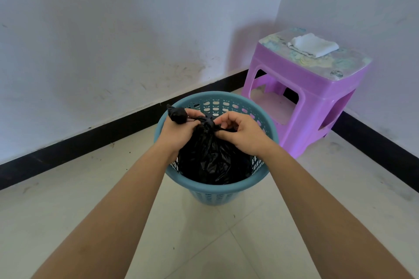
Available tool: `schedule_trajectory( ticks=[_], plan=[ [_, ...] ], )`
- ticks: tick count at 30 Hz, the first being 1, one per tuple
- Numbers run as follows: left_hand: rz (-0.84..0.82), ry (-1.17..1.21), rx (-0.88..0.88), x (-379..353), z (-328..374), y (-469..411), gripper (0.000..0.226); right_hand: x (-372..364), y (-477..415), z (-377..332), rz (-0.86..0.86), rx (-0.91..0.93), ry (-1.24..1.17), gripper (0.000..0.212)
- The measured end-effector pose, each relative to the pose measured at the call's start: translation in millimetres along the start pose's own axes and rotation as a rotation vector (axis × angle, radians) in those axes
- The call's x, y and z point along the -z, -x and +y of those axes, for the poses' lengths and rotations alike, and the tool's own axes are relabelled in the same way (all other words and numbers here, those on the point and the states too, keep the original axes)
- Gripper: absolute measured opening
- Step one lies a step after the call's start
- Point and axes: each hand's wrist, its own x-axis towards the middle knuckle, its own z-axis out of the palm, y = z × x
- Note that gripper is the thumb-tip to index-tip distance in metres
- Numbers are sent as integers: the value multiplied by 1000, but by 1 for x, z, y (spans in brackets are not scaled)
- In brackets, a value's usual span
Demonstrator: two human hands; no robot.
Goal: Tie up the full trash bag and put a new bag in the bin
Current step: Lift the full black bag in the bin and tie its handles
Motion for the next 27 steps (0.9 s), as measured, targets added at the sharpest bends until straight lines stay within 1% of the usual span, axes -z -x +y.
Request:
schedule_trajectory(
  ticks=[3, 5, 9, 12, 14, 17, 21, 24, 27],
  plan=[
    [-117, 165, 104, 3, 1, 2, 30, 0, 1, 1, 5, -28, -26, 33],
    [-143, 290, 147, 3, 0, 3, 30, 1, 1, 0, 11, -54, -42, 32],
    [-83, 490, 182, -3, -4, 0, 32, 2, 2, -3, 14, -96, -88, 26],
    [-8, 628, 205, -8, -4, -1, 29, 0, 2, -3, -15, -68, -115, 29],
    [54, 613, 178, -12, -4, 0, 31, -2, 1, -3, -46, -46, -98, 30],
    [153, 484, 140, -16, -7, -1, 31, -2, 2, -1, -96, -44, -41, 27],
    [190, 398, 67, -12, -14, -2, 31, 6, 4, -1, -152, -138, -13, 24],
    [191, 387, 20, -6, -19, -2, 29, 8, 3, -4, -97, -253, -73, 22],
    [162, 383, -27, -4, -20, -2, 26, 8, 1, -6, 46, -260, -81, 24]
  ],
)
